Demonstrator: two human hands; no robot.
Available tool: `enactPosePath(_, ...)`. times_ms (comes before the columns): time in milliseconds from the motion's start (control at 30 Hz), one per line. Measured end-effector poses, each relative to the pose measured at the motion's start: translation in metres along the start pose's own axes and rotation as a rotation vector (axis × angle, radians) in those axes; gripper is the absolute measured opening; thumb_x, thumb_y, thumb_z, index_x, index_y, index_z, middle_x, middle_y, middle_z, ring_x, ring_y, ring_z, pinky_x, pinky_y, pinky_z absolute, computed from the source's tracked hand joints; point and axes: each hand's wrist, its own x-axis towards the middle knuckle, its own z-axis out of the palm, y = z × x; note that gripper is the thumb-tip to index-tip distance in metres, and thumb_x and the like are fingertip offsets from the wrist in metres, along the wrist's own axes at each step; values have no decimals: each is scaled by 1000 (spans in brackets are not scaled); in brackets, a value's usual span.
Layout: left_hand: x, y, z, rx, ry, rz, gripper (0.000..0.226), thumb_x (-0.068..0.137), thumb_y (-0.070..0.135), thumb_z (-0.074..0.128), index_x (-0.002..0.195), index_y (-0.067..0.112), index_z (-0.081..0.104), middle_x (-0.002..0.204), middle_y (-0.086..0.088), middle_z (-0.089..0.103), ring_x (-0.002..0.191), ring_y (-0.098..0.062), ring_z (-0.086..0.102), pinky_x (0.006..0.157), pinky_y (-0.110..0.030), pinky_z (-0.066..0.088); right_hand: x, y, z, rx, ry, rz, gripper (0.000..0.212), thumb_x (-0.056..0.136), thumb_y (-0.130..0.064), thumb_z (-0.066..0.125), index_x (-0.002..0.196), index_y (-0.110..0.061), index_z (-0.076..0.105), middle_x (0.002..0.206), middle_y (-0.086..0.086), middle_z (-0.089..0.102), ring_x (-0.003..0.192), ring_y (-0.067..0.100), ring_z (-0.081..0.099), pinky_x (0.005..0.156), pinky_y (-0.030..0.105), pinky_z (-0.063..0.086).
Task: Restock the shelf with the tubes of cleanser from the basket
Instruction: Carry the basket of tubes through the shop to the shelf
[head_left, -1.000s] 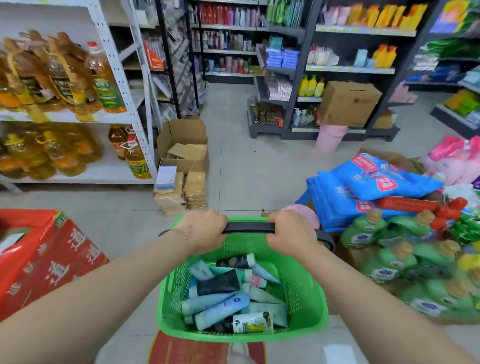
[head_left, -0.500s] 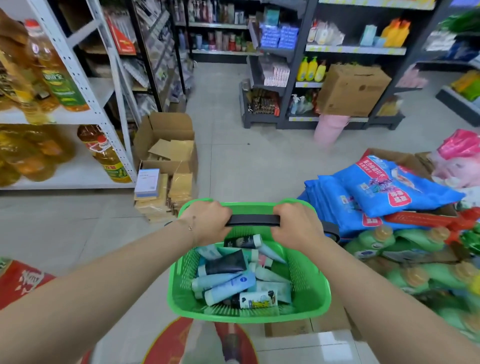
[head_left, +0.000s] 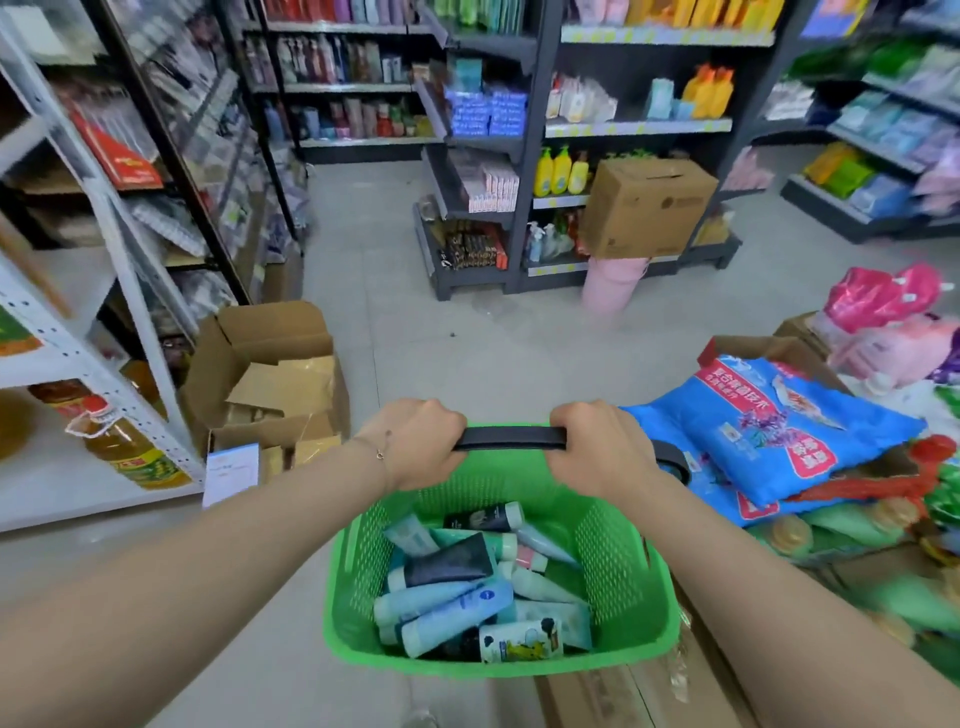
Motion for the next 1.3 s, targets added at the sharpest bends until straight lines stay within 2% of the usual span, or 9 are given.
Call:
enactPosePath(133, 46, -35, -7, 24, 32, 25, 28, 96, 37, 41, 103, 16, 58, 102, -10, 66, 94, -32, 64, 71, -32, 44, 49, 3, -3, 14, 34, 46, 10, 73, -19, 56, 70, -18, 46, 80, 14, 62, 83, 40, 59, 61, 34, 34)
enactPosePath(267, 96, -70, -6, 21, 35, 41, 29, 94, 36, 42, 104, 16, 60, 102, -10, 67, 95, -33, 64, 74, -34, 47, 101, 10, 0, 38, 25, 97, 8, 73, -17, 55, 71, -18, 47, 70, 6, 47, 82, 39, 58, 61, 34, 38)
enactPosePath(500, 213, -129, -11, 30, 8, 51, 29, 95, 36, 41, 105, 16, 60, 103, -10, 66, 94, -32, 64, 75, -34, 48, 222, 43, -5, 55, 22, 104, 7, 72, -20, 56, 75, -14, 55, 69, 5, 49, 78, 38, 58, 63, 36, 47)
enactPosePath(733, 327, -179, -50, 38, 39, 49, 26, 94, 35, 42, 99, 16, 58, 101, -12, 67, 94, -33, 64, 75, -34, 47, 340, 87, -43, 31, 32, 99, 6, 73, -21, 57, 74, -17, 52, 68, 5, 48, 79, 37, 58, 62, 35, 45)
enactPosePath(900, 396, -206, -66, 33, 54, 70, 28, 95, 36, 43, 103, 14, 58, 103, -13, 66, 96, -32, 63, 78, -34, 47, 403, 115, -60, 10, 64, 123, 8, 74, -23, 57, 75, -16, 53, 71, 6, 51, 75, 37, 58, 58, 32, 40)
enactPosePath(1000, 444, -223, -69, 18, 75, 117, 27, 94, 37, 42, 99, 15, 57, 101, -11, 66, 94, -32, 63, 81, -37, 50, 441, 133, -64, -2, 89, 144, 9, 74, -24, 57, 72, -18, 50, 69, 4, 51, 69, 33, 51, 56, 31, 36)
enactPosePath(1133, 514, -248, -75, 10, 106, 210, 26, 93, 37, 41, 96, 17, 58, 94, -9, 65, 89, -31, 64, 78, -37, 52, 493, 154, -67, 16, 131, 235, 7, 75, -23, 56, 72, -18, 52, 67, 3, 51, 67, 33, 49, 56, 31, 39)
enactPosePath(1300, 601, -275, -80, -1, 113, 327, 20, 92, 37, 42, 85, 20, 51, 87, -5, 64, 83, -28, 64, 78, -38, 54, 551, 180, -71, 19, 139, 355, 23, 73, -24, 55, 61, -20, 36, 66, 2, 50, 67, 32, 49, 58, 32, 43)
